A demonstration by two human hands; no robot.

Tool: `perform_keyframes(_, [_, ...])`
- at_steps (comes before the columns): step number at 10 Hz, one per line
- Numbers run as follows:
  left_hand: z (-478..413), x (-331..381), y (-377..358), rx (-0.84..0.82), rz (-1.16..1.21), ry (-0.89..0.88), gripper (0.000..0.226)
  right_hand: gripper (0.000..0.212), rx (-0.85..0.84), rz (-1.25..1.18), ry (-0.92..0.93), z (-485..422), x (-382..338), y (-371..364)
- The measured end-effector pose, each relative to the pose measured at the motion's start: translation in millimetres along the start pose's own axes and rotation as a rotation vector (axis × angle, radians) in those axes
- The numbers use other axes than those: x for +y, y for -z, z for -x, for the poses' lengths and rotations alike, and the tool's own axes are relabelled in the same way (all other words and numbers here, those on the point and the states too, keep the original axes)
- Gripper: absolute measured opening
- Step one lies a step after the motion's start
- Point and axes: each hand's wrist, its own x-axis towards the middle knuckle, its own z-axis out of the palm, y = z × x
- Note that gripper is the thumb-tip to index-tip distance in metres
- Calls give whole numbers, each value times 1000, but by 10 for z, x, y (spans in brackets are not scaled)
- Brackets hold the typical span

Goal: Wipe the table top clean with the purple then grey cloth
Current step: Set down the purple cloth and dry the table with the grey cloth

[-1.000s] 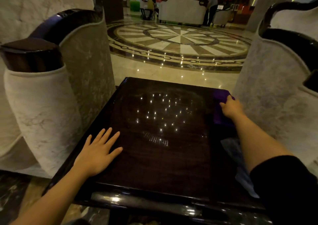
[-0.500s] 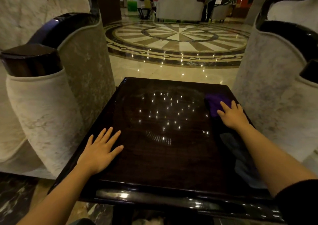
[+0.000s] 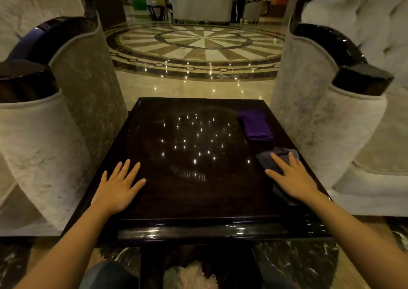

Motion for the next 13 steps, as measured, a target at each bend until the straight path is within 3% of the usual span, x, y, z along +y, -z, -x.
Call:
perform_keyframes(3, [0,-5,-6,1,0,-1,60,50,81,-1,29,-162,-151,-79])
perform_keyframes(5, [20,12,7,5,-11,-7,60,44,66,-38,171,-193,-326,-132])
perform_keyframes(9, [11,-19,-19,12,14,-10,60,48,-96,-66,709,578,-948,-536])
perform_keyframes(12, [26,-9,-6,17,13,0,60,39,4,-77,1178,1170,-1292,-640])
perform_keyframes(13, [2,2,-4,15,9,-3,60,34,-27,-134,1183,1235,-1338,-602])
